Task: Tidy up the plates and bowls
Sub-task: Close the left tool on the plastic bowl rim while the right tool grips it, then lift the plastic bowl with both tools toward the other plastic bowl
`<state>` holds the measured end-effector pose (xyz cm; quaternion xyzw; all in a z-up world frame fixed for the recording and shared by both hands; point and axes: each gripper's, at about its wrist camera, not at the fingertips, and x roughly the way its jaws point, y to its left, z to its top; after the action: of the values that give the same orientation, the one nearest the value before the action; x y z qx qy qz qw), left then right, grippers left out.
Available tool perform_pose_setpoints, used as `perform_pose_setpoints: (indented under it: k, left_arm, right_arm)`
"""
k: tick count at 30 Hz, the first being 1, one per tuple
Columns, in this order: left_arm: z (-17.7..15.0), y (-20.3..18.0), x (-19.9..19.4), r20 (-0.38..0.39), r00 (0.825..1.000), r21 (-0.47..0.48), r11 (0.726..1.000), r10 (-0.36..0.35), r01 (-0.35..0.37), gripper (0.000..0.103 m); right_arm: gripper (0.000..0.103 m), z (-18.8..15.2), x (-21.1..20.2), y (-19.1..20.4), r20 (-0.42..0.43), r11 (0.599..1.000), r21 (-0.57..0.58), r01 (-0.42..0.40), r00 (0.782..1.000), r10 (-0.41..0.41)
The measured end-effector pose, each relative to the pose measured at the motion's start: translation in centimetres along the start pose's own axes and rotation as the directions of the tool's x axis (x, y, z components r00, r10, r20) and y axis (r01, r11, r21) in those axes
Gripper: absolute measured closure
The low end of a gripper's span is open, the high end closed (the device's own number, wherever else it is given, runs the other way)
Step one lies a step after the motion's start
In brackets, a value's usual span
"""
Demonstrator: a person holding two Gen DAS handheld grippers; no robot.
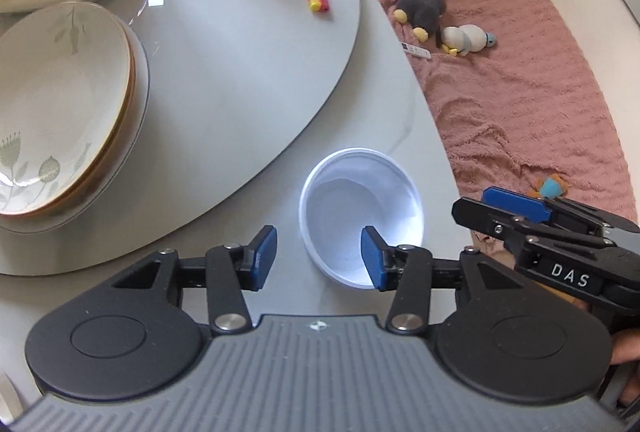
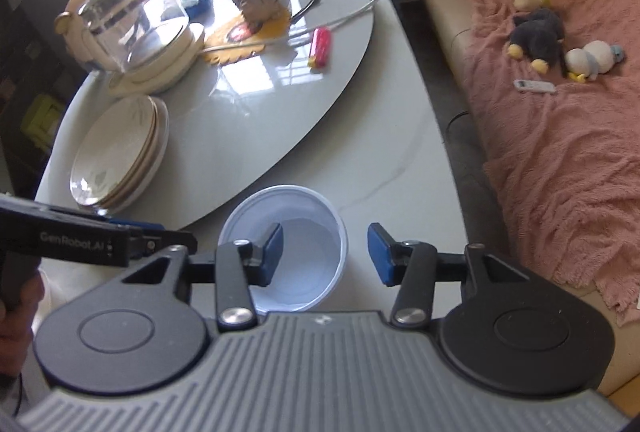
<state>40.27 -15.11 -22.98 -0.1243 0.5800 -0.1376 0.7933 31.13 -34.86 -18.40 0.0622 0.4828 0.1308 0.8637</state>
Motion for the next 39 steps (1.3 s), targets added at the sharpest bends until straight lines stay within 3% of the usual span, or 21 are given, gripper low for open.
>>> perform_pose_setpoints:
  k: [3,10,18,20,24,32,39]
  left_arm:
    - [0.1,1.0,1.0,-0.018,1.000,-0.036,0.999,-0.019,0.018,0.051]
    - [0.5,1.4,3.7,-0.058,0.998,-0.074,0.997,-0.029,0.025,0.058]
    - [0.7,1.5,5.3,-0.046,0.999,-0.117,0.993,-0.016,0.011,0.080]
    - [0.8,1.6,5.5,-0.039,0.999,-0.126,0.992,-0.013,0.008,0.083]
    - [0.8,1.8,5.8,-0.041,0.998,-0.154,0.987,-0.045,0.039,0.084]
    - [1.1,1.8,4.3,-0.009,0.996,-0.177,0.980,-0.093,0.090,0.084]
    - [1.0,1.2,1.3,0.016,0.996,-0.133,0.987,-0.085,0.086,0.084]
  right_arm:
    - [0.055,0.1,1.8,0.1,-0.033,0.999,-0.038,-0.005,0.999,0.003]
    - [0.067,-0.1,4.7,-0.6,-0.090,1.000,0.022,0.005,0.996,-0.003]
    - [0.071,-0.3,6.4,-0.7,-0.118,0.999,0.050,0.022,0.993,-0.016]
    - [0.078,-0.4,6.6,-0.8,-0.122,0.998,0.054,0.026,0.992,-0.019]
    - [0.087,-0.7,6.9,-1.1,-0.120,0.996,0.080,0.028,0.993,-0.018]
    - [0.087,-0.4,5.6,-1.1,-0.104,0.995,0.099,0.032,0.994,-0.022]
    - [0.087,0.2,2.9,0.1,-0.055,0.996,0.086,-0.002,0.998,0.007]
